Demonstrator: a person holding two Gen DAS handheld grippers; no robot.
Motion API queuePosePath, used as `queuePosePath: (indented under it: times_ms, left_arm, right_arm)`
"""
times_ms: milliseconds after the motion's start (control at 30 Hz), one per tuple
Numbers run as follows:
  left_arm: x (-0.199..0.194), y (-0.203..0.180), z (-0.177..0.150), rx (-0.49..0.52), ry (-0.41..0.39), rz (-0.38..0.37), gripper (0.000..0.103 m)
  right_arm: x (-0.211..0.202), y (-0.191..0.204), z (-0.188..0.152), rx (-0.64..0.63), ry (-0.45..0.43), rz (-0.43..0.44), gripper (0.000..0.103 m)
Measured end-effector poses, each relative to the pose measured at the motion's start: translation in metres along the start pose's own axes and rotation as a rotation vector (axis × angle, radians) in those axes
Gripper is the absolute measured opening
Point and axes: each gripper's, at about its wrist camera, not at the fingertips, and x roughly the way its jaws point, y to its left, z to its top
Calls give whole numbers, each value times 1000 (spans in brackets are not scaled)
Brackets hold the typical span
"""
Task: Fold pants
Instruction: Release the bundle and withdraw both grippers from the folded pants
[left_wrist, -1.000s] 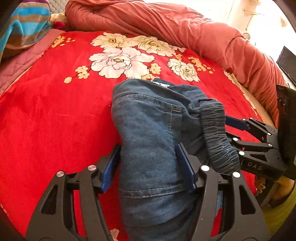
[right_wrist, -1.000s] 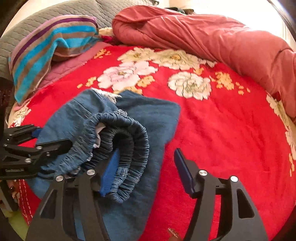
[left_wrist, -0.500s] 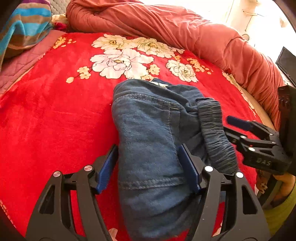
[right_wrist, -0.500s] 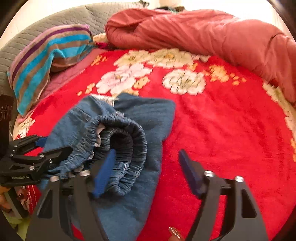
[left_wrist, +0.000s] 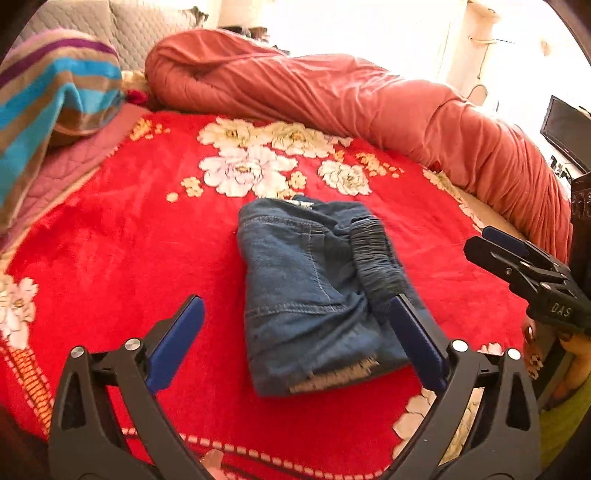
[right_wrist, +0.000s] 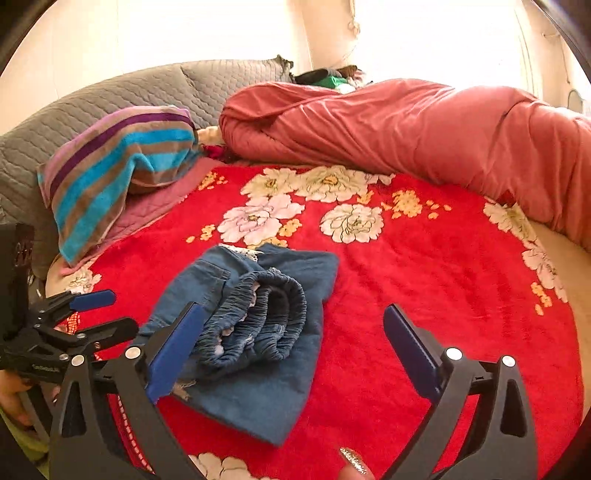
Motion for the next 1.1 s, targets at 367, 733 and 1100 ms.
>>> queuePosePath:
  times_ms: [367, 733, 1100]
  left_arm:
    - [-52, -11, -18, 23, -68, 42, 93]
    - [-76, -6, -40, 7, -60, 67, 93]
    - [-83, -2, -63, -15, -17, 49, 93]
  right_arm:
    - [-48, 8, -10, -14, -69, -21, 98]
    - [-77, 22, -23, -48, -86, -18, 98]
    - [-91, 42, -50, -78, -29, 2, 98]
